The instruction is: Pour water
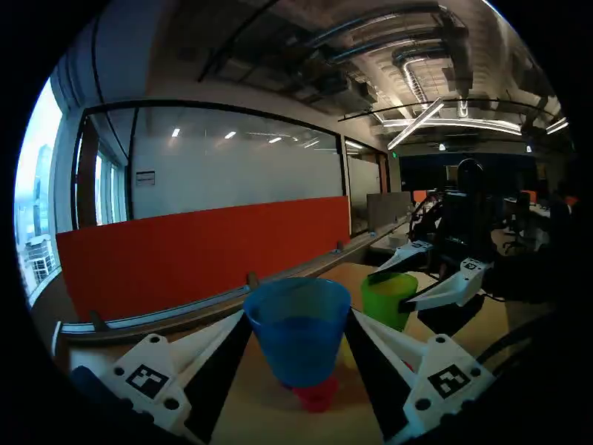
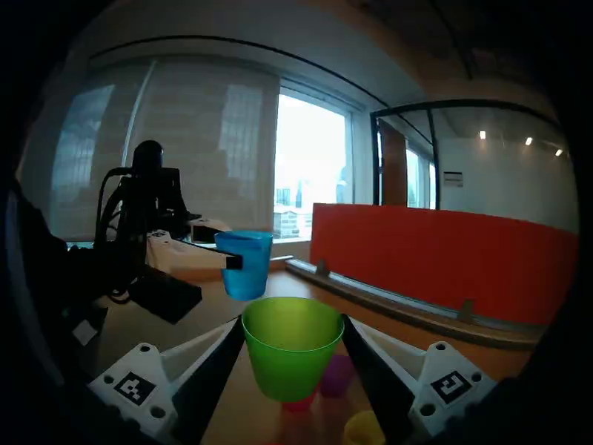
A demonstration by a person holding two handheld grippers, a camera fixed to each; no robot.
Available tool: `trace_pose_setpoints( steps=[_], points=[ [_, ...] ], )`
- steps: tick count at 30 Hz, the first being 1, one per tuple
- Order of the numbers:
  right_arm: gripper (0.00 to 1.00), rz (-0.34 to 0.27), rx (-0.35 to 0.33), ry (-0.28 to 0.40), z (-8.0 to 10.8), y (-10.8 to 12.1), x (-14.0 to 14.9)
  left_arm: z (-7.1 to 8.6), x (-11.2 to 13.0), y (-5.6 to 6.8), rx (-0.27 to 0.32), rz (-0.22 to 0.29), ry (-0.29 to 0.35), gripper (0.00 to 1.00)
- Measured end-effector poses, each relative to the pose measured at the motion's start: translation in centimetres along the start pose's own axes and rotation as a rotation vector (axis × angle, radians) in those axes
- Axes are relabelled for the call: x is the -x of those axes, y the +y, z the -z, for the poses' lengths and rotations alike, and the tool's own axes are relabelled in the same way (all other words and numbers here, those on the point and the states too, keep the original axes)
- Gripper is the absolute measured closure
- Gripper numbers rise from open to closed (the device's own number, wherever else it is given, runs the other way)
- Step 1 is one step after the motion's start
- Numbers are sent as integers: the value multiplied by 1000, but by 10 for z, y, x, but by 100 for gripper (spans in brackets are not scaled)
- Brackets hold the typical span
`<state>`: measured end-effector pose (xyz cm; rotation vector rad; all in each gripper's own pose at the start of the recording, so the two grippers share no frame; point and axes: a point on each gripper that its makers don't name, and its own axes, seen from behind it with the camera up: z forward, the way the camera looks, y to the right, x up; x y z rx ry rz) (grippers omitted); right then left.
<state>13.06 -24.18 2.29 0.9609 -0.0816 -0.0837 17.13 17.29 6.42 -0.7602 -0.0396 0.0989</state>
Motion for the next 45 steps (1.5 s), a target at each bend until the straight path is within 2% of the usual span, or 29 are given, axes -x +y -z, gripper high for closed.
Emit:
trace_pose_setpoints(
  steps=[7, 15, 30, 45],
  points=[
    [5, 1, -16, -11, -3, -8, 8, 2, -5, 0, -6, -48, -2, 15],
    [5, 8, -37, -27, -6, -19, 18, 1, -10, -2, -25, -128, -9, 15],
    [6, -3, -67, -23, -10, -34, 23, 0, -25, -4, -53, -242, -7, 15],
    [6, -9, -105, -27, -18, -51, 30, -3, -32, 1, -65, -354, -13, 15]
  ],
)
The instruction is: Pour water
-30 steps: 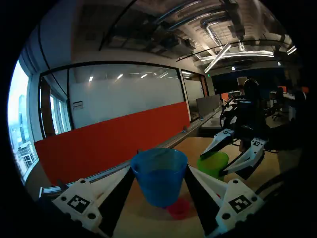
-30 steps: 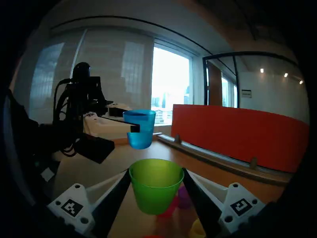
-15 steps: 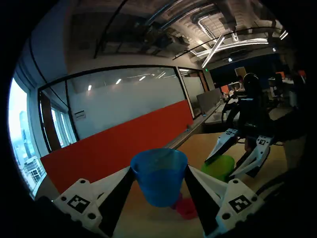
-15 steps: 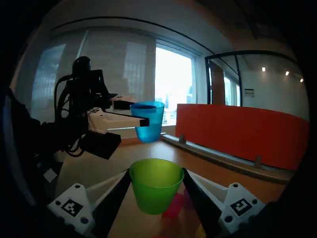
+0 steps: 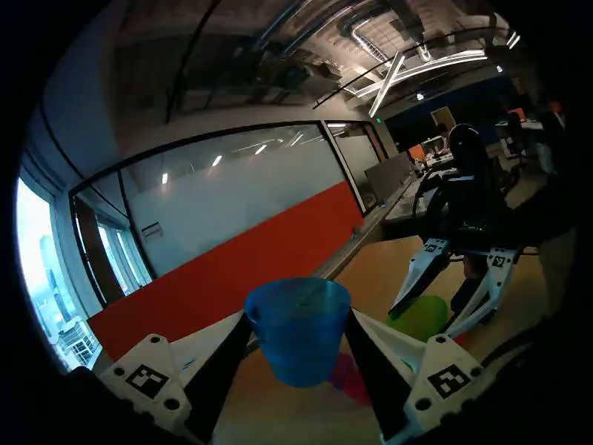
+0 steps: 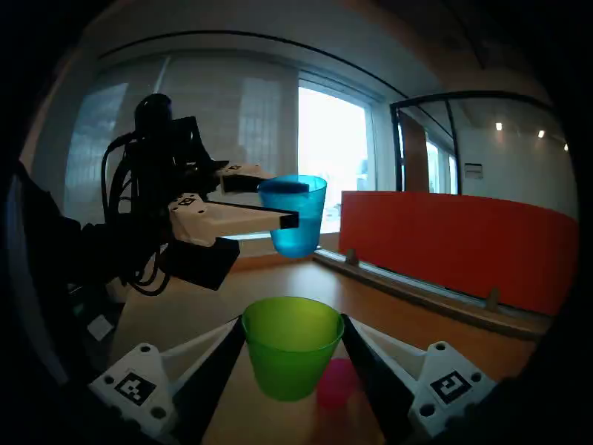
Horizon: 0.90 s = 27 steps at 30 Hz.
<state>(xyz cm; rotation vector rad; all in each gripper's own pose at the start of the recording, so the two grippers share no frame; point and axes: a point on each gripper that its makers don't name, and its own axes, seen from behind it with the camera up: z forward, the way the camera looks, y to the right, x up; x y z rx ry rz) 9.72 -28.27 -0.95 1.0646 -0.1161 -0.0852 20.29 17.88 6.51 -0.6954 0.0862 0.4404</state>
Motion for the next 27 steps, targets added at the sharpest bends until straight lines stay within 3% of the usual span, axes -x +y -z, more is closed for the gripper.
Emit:
trace_pose_setpoints(
  steps=[27],
  points=[
    [6, 3, -28, -14, -7, -12, 10, -2, -16, 5, -15, -200, 19, 15]
  ],
)
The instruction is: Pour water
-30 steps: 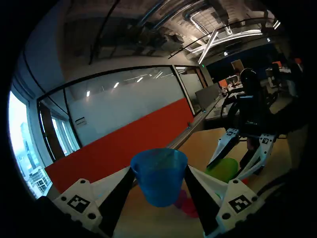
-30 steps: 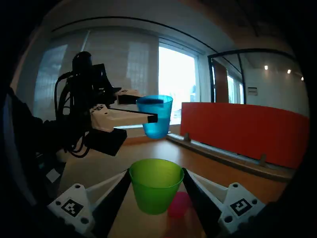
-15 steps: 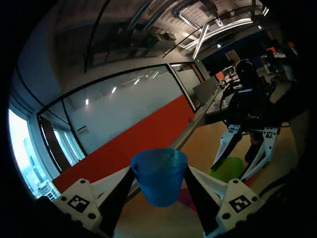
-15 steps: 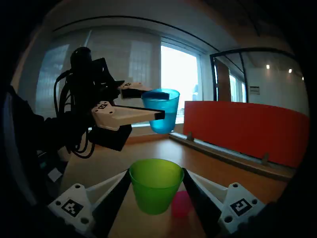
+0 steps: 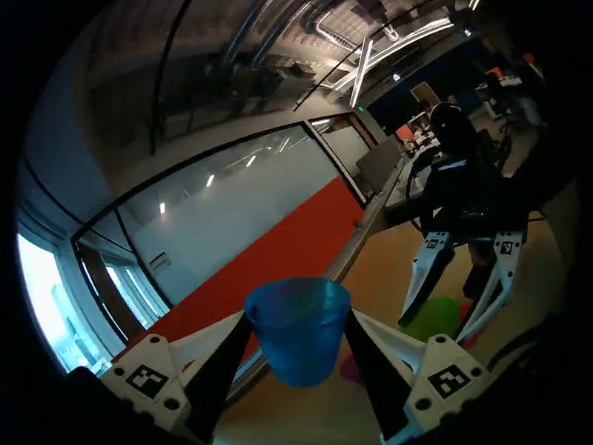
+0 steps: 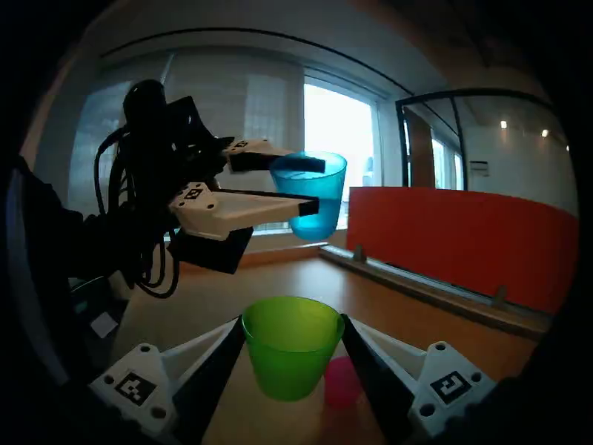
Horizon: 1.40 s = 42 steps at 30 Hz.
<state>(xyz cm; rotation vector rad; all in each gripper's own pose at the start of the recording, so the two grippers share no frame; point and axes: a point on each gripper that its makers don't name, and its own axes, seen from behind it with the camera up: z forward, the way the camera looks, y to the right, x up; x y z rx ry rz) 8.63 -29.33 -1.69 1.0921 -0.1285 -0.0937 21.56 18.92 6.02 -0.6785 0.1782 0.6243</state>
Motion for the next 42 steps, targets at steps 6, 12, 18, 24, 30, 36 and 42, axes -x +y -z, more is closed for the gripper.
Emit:
trace_pose_setpoints(
  steps=[6, 12, 18, 24, 30, 36, 42],
  points=[
    [6, 4, 2, -6, -1, 0, 3, 4, -7, 4, 4, -70, 6, 15],
    [6, 8, 2, -5, -1, 0, 3, 4, -11, 7, 5, -110, 13, 15],
    [6, 13, 1, -5, 0, 0, 3, 5, -14, 9, -1, -162, 19, 15],
    [6, 16, -2, -5, 0, -1, 2, 5, -19, 12, -2, -212, 33, 15],
    [6, 25, -1, -6, 1, -1, 1, 4, -21, 15, 2, -261, 34, 15],
    [6, 25, -4, -1, 1, -2, -1, 4, -24, 16, 0, -295, 41, 15],
    [6, 30, -2, -3, 0, -3, -2, 4, -26, 16, -3, -330, 39, 15]
  ],
)
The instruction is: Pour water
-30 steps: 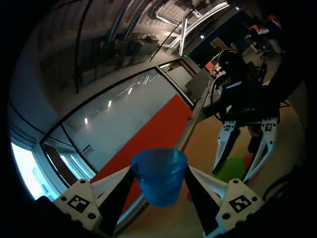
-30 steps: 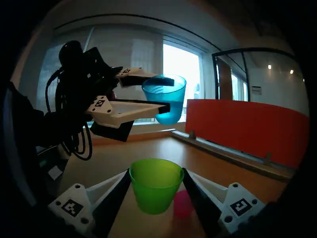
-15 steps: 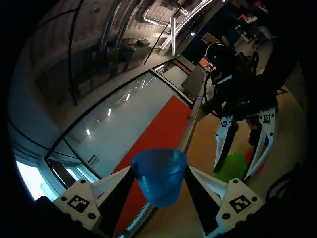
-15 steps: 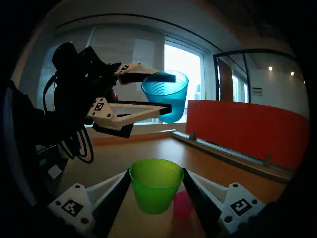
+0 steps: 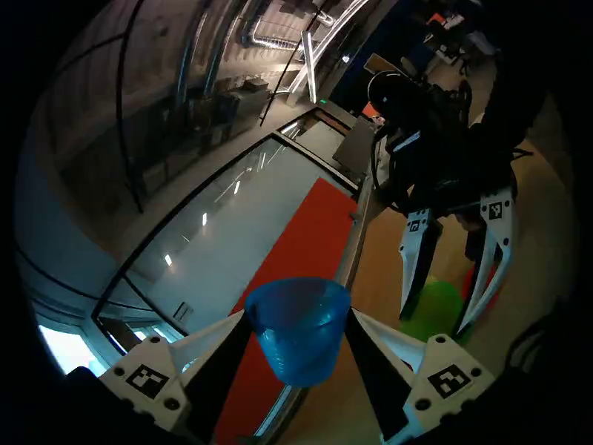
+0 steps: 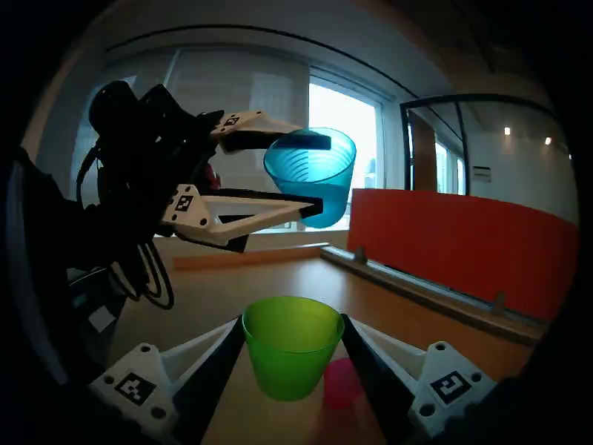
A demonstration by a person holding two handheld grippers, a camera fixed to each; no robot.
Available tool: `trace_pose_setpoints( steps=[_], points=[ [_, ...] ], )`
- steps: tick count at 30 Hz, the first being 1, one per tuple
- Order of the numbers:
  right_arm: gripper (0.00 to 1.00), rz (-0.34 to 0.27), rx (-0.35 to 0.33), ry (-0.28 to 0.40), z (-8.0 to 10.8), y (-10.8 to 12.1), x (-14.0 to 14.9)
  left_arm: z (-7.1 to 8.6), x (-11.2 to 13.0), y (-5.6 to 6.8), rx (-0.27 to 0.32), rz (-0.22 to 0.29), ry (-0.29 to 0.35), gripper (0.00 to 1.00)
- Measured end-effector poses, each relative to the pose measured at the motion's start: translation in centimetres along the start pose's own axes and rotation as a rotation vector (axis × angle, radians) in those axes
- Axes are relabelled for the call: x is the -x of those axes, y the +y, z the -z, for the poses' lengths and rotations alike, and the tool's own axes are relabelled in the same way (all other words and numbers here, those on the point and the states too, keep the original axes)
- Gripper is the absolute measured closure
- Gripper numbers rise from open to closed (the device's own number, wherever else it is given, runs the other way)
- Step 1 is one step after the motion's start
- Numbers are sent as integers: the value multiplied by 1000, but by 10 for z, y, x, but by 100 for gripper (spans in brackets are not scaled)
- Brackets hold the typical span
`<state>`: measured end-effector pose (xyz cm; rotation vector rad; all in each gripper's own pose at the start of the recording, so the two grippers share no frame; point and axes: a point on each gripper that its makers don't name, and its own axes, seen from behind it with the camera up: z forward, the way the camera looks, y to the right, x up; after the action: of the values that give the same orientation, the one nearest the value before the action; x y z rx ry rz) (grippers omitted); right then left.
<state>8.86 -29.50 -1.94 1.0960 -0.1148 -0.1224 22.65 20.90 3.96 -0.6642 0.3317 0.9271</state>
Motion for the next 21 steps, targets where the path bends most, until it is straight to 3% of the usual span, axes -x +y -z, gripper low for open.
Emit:
trace_pose_setpoints(
  steps=[21],
  points=[
    [6, 8, 9, 1, 3, 3, 0, -4, -7, 8, -1, -119, -7, 15]
  ],
)
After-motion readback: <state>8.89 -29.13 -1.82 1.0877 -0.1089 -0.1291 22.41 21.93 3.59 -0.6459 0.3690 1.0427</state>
